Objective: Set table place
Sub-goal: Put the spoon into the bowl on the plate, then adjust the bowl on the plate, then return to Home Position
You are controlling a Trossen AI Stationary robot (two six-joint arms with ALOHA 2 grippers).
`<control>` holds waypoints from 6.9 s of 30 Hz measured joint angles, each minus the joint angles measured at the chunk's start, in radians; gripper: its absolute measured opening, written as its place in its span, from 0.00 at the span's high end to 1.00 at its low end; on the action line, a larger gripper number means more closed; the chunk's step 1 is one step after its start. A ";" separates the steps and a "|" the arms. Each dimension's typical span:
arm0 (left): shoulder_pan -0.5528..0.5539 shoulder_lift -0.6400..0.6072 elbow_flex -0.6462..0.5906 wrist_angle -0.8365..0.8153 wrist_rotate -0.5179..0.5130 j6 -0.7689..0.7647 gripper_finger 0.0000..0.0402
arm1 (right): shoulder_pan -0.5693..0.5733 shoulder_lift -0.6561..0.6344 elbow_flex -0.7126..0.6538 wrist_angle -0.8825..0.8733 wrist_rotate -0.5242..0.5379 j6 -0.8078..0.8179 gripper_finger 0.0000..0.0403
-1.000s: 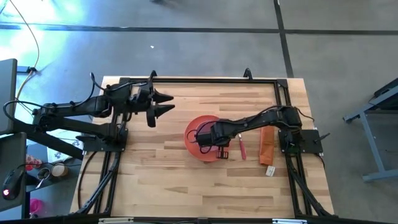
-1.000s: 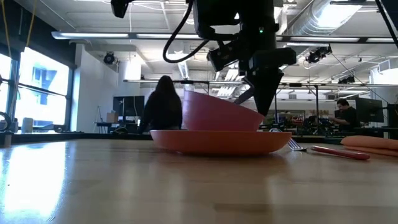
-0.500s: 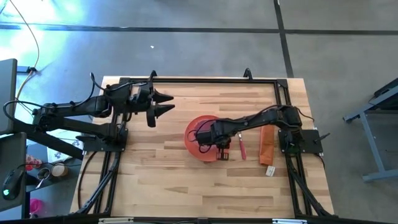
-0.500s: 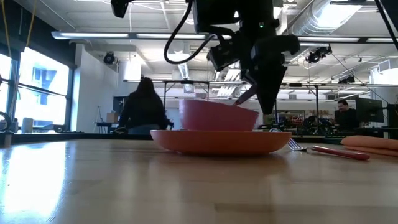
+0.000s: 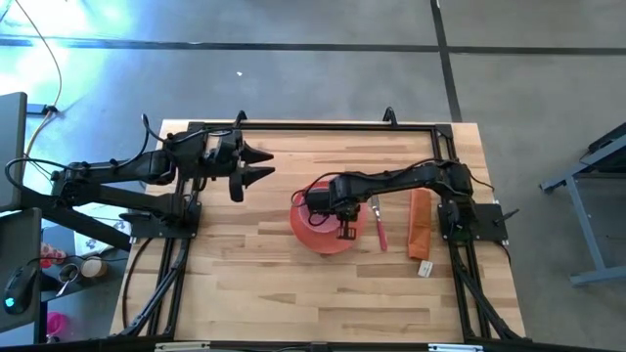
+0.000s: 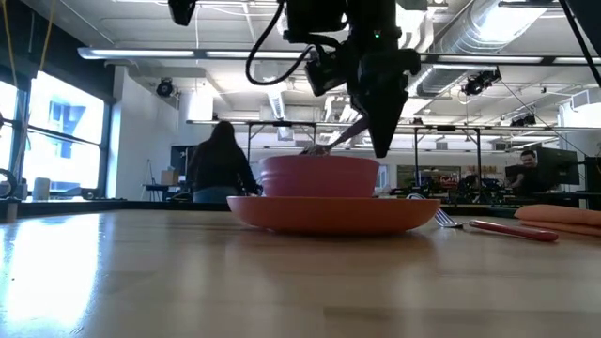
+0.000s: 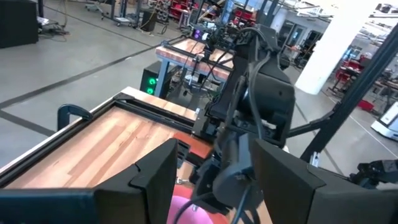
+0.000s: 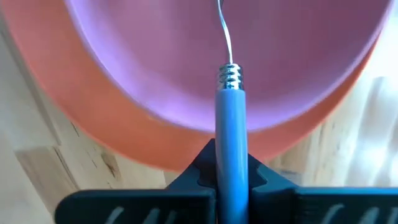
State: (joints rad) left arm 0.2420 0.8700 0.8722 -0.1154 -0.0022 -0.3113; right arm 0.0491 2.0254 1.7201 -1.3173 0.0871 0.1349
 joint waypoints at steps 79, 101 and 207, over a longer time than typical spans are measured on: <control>0.122 0.756 0.075 -0.112 0.045 -0.060 1.00 | 0.098 -0.396 0.425 -0.254 0.534 0.425 1.00; 0.062 0.836 0.164 -0.113 0.029 -0.134 1.00 | 0.108 -0.477 0.424 -0.254 0.596 0.310 1.00; 0.318 -0.020 -0.717 0.830 0.280 -0.129 1.00 | 0.396 -2.013 -1.219 0.786 0.768 0.172 1.00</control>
State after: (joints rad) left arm 0.5596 0.8500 0.1548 0.7145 0.2780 -0.4401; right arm 0.4453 0.0129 0.5007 -0.5316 0.8550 0.3068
